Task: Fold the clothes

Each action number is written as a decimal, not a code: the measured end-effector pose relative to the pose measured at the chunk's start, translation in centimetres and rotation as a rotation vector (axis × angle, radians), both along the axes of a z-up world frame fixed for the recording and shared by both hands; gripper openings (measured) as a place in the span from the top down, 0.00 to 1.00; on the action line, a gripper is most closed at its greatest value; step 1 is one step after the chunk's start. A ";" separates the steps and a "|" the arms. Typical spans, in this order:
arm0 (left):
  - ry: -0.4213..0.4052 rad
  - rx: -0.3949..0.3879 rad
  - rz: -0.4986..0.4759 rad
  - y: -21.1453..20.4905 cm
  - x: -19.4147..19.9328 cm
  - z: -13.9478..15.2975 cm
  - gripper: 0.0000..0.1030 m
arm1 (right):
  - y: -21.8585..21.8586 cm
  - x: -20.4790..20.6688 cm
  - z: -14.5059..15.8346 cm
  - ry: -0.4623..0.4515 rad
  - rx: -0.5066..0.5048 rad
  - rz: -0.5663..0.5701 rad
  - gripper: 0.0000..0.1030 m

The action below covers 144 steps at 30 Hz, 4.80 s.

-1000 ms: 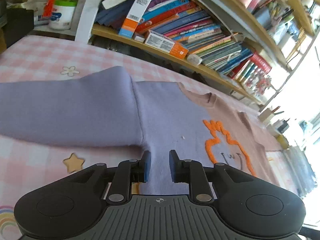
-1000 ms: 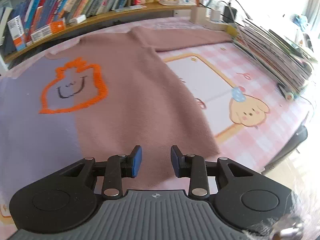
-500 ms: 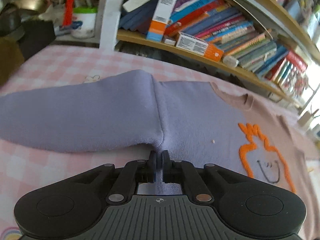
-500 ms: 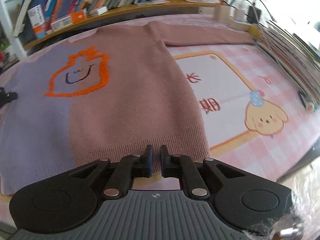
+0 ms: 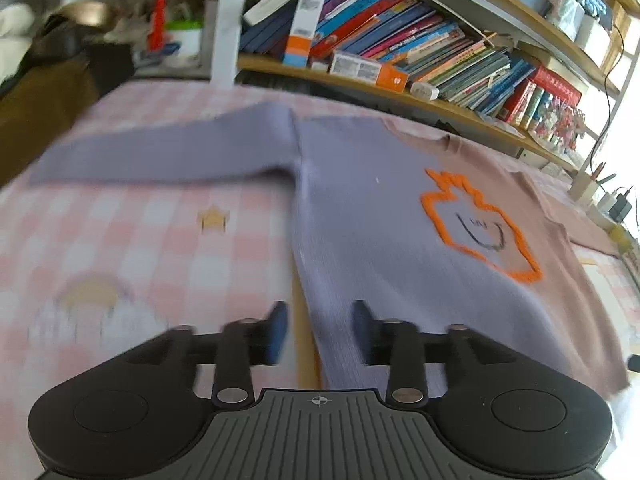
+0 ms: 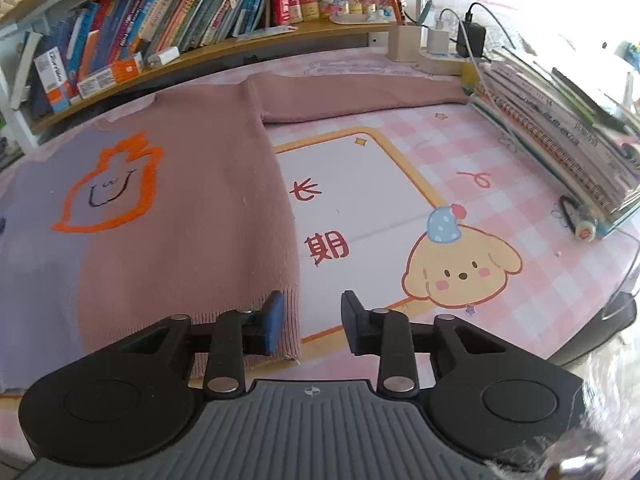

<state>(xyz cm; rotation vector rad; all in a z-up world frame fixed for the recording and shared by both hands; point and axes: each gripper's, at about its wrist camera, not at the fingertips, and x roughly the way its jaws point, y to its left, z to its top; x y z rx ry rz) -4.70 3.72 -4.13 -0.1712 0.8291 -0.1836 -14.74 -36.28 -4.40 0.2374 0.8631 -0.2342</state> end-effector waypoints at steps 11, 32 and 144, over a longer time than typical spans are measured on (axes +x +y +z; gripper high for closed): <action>0.022 0.013 0.118 -1.5 -4.6 -0.3 0.75 | 0.6 -0.6 -1.1 0.017 0.027 0.190 0.91; -0.002 0.053 0.073 -2.2 -2.1 -0.8 0.96 | 1.4 1.3 -1.4 -0.026 -0.032 0.178 0.95; -0.073 0.013 0.178 15.9 6.6 -1.4 0.09 | 22.5 5.8 2.1 -0.043 -0.205 0.025 0.01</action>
